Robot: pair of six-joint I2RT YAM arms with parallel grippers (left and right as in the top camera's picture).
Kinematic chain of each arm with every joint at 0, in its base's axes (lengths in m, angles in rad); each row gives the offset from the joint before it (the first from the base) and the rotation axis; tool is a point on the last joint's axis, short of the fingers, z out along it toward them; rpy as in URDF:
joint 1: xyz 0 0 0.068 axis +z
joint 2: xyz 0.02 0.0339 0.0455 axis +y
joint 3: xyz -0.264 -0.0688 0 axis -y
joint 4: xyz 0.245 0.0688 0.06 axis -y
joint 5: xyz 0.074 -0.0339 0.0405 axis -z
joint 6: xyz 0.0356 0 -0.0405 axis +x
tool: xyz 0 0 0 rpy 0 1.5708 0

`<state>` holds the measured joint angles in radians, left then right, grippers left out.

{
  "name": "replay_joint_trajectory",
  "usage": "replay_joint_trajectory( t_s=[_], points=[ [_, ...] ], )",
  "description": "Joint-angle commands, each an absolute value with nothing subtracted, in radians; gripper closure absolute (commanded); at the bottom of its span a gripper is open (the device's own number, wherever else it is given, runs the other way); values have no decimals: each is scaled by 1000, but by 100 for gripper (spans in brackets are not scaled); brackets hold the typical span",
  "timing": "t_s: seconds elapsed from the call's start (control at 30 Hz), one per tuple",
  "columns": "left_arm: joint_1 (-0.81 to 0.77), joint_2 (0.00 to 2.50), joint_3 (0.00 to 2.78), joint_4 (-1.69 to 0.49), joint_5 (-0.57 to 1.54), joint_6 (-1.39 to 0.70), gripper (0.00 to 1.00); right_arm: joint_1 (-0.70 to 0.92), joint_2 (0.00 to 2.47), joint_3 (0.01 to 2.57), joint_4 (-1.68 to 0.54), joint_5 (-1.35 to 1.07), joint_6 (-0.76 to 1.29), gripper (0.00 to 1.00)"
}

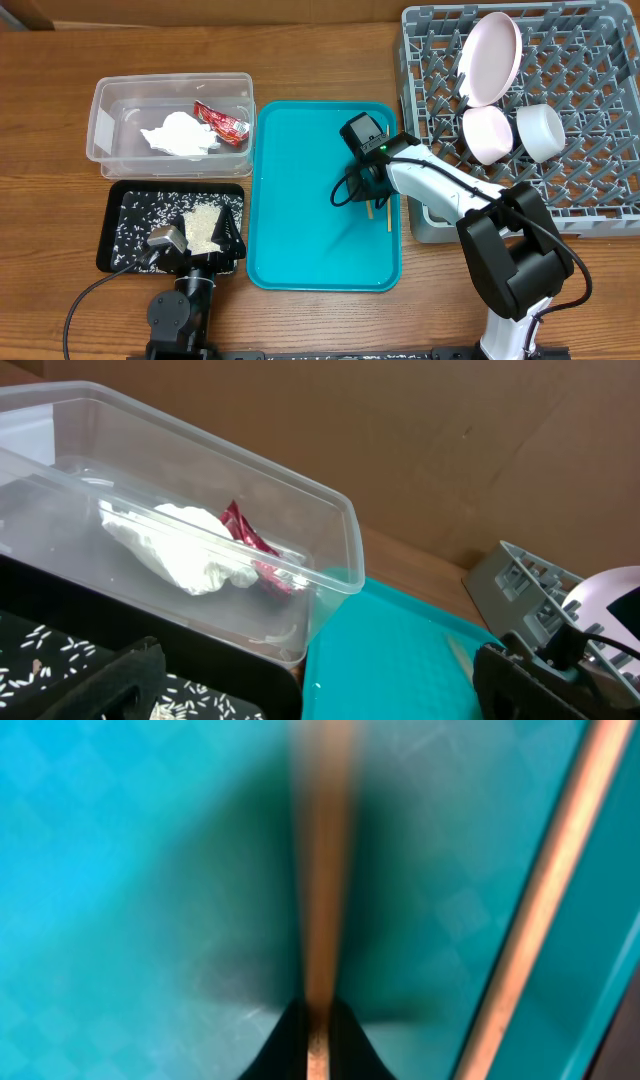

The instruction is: Sort waste into correct bins and load items into the dishwasher

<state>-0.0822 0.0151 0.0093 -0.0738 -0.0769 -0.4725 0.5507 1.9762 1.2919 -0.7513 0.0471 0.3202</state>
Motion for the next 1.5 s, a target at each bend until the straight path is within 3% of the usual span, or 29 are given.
replay_joint_trajectory(
  t_s=[0.0,0.2,0.43,0.73,0.93,0.97,1.0,1.07,1.27,1.47],
  points=[
    [-72,4,6,-72,-69,-483,0,556,1962,1313,-790,12,323,96],
    [-72,4,6,-72,-69,-483,0,552,1800,1436,-873,-16,273,96],
    [-72,4,6,-72,-69,-483,0,483,1598,1489,-854,265,258,96],
    [-72,4,6,-72,-69,-483,0,345,1707,1454,-844,284,83,96],
    [-72,4,6,-72,-69,-483,0,299,1794,1451,-872,290,78,96],
    [-72,4,6,-72,-69,-483,0,299,1793,1454,-875,287,78,85],
    [-72,4,6,-72,-69,-483,0,299,1784,1462,-885,287,78,62],
    [-72,4,6,-72,-69,-483,0,312,1763,1482,-910,281,79,52],
    [-72,4,6,-72,-69,-483,0,416,1670,1501,-952,47,85,44],
    [-72,4,6,-72,-69,-483,0,537,1720,1451,-963,66,251,43]
  ],
)
